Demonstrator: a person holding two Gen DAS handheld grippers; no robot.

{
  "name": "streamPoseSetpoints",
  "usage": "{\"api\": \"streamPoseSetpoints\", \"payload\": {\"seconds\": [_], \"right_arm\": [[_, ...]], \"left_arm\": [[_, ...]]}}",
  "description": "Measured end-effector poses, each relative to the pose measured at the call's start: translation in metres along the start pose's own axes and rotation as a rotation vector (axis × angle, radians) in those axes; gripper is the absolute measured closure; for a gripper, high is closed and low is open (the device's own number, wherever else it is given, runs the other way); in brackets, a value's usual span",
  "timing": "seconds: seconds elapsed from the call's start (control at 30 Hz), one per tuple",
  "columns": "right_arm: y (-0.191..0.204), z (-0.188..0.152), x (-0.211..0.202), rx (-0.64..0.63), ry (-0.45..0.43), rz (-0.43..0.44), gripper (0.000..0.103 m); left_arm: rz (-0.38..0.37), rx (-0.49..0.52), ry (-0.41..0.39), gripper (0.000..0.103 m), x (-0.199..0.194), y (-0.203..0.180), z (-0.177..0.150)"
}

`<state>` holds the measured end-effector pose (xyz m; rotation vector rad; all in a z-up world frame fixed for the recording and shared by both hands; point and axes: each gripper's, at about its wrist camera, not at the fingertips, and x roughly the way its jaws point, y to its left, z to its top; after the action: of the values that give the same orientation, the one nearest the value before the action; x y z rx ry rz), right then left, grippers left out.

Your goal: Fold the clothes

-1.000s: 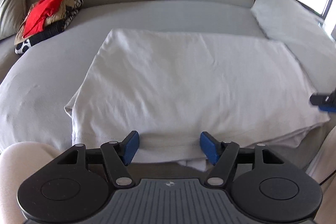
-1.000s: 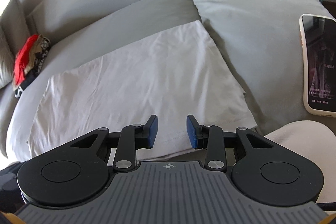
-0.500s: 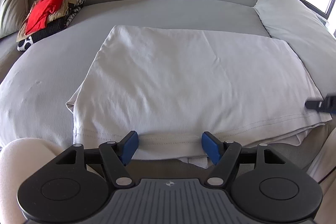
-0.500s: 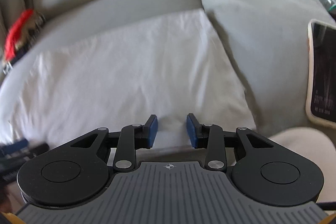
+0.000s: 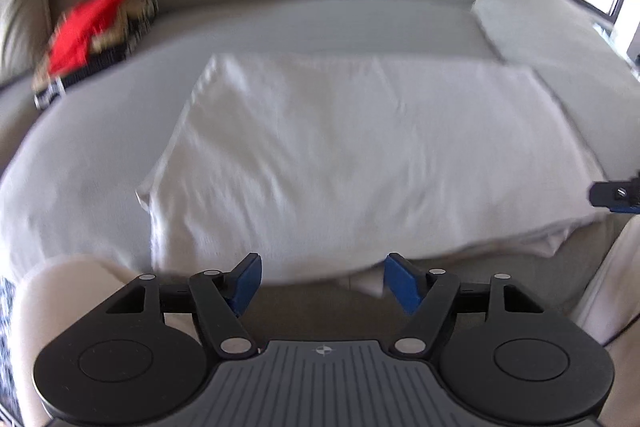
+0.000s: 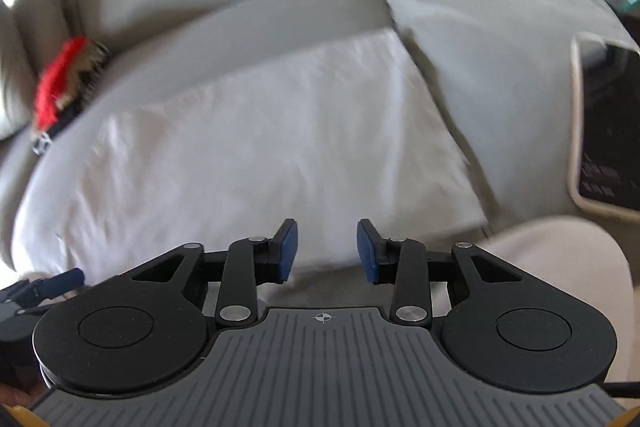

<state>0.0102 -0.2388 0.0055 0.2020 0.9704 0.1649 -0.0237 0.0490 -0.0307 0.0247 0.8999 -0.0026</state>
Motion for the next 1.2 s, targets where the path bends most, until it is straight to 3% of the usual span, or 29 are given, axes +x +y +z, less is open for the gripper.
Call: {"api": "streamPoseSetpoints", "payload": {"seconds": [0.17,0.37,0.47,0.5,0.57,0.6,0.73,0.87,0.97,1.07,1.2], "right_arm": [[0.029,0.003,0.018,-0.079,0.021,0.028,0.064],[0.045,-0.011,0.032,-0.170,0.098,0.021,0.063],[0.043,-0.013,0.025,-0.182,0.138,-0.004,0.063],[0.042,-0.012,0.019,-0.173,0.132,-0.007,0.063],[0.040,-0.008,0.003,-0.158,0.058,0.019,0.060],[0.039,-0.004,-0.004,-0.147,0.020,0.035,0.053],[0.034,0.016,-0.011,-0.060,-0.074,0.113,0.048],[0.041,0.033,0.011,0.014,-0.037,0.157,0.048],[0.051,0.037,0.032,0.046,0.010,0.211,0.048],[0.063,0.038,0.056,0.064,0.046,0.244,0.048],[0.074,0.039,0.081,0.081,0.080,0.259,0.048]], "left_arm": [[-0.022,-0.001,-0.012,0.035,0.012,-0.004,0.006],[-0.044,0.081,0.022,0.033,0.022,-0.017,-0.005],[-0.062,0.113,0.109,0.035,0.020,-0.015,-0.004],[-0.074,0.120,0.133,0.035,0.019,-0.012,-0.003],[-0.094,0.114,0.095,0.035,0.007,-0.001,0.003],[-0.102,0.100,0.068,0.035,0.000,0.007,0.008],[-0.150,-0.079,-0.055,0.034,-0.020,0.053,0.038],[-0.185,-0.335,-0.139,0.040,-0.018,0.113,0.066],[-0.205,-0.528,-0.147,0.043,0.007,0.160,0.083],[-0.262,-0.681,-0.093,0.043,0.048,0.198,0.096],[-0.414,-0.819,0.060,0.043,0.119,0.226,0.103]]}}
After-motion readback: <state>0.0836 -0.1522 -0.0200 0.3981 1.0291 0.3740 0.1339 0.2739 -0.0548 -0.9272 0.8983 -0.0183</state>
